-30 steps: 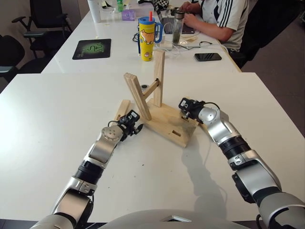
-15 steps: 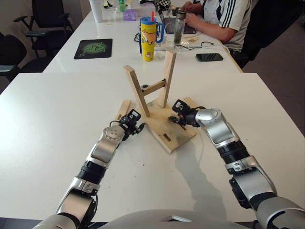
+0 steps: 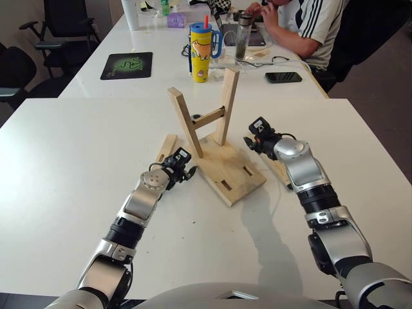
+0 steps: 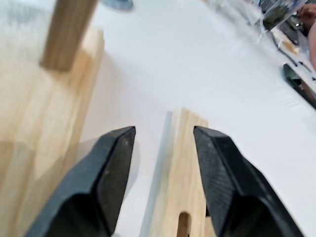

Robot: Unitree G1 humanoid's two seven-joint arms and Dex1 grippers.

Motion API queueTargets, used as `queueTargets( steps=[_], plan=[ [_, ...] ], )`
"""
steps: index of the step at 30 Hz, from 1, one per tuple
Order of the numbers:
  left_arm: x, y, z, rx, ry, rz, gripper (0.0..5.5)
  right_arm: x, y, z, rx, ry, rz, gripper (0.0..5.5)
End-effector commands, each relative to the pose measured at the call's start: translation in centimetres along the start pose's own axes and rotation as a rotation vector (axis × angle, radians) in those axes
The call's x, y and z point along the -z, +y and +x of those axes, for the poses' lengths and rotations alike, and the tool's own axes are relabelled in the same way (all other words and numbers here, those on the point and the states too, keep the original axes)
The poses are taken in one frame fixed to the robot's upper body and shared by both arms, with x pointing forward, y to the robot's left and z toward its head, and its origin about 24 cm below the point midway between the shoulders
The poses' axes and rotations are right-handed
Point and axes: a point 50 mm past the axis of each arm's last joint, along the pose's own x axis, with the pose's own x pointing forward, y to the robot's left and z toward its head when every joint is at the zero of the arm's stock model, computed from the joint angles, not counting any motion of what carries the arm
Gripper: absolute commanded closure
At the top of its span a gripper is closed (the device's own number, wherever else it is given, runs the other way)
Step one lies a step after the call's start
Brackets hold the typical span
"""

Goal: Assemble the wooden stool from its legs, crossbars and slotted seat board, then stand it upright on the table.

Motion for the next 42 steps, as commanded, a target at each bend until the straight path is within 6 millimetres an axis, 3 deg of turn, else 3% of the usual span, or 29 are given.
queueTargets(
  steps=[1, 5, 11, 19, 25, 30, 34, 36, 42],
  plan=[
    [0.0, 0.1, -0.2, -0.006, -0.008, -0.011, 2.10, 1.8, 2.0, -0.1, -0.144, 0.066, -0.099, 3.32],
    [-0.1, 0.0, -0.1, -0.004, -0.013, -0.013, 2.10, 0.8, 3.3, -0.8, -0.261, 0.002, -0.022, 3.32],
    [-0.1, 0.1, -0.3, -0.009, -0.017, -0.016, 2.10, -0.5, 3.1, -1.2, -0.255, -0.045, 0.109, 3.32],
    [-0.5, 0.7, -0.7, -0.047, -0.040, -0.027, 2.10, -0.6, 2.8, -2.1, -0.229, -0.048, 0.216, 3.32],
    [-2.0, 2.5, -2.0, -0.160, -0.128, -0.051, 2.10, -1.8, -3.0, -3.0, 0.197, -0.177, 0.241, 3.32],
    [-3.3, 3.9, -3.6, -0.238, -0.214, -0.122, 2.10, 2.0, -4.6, -3.2, 0.332, -0.012, 0.101, 3.32],
    [-2.9, 4.5, -4.3, -0.275, -0.210, -0.143, 2.10, 5.3, -3.7, -3.2, 0.291, 0.135, 0.003, 3.32],
    [-2.5, 4.7, -4.5, -0.286, -0.201, -0.158, 2.10, 5.9, -2.8, -3.2, 0.250, 0.153, -0.008, 3.32],
    [-1.9, 4.5, -4.4, -0.290, -0.182, -0.151, 2.10, 3.9, -0.1, -3.2, 0.069, 0.042, 0.056, 3.32]
  ],
)
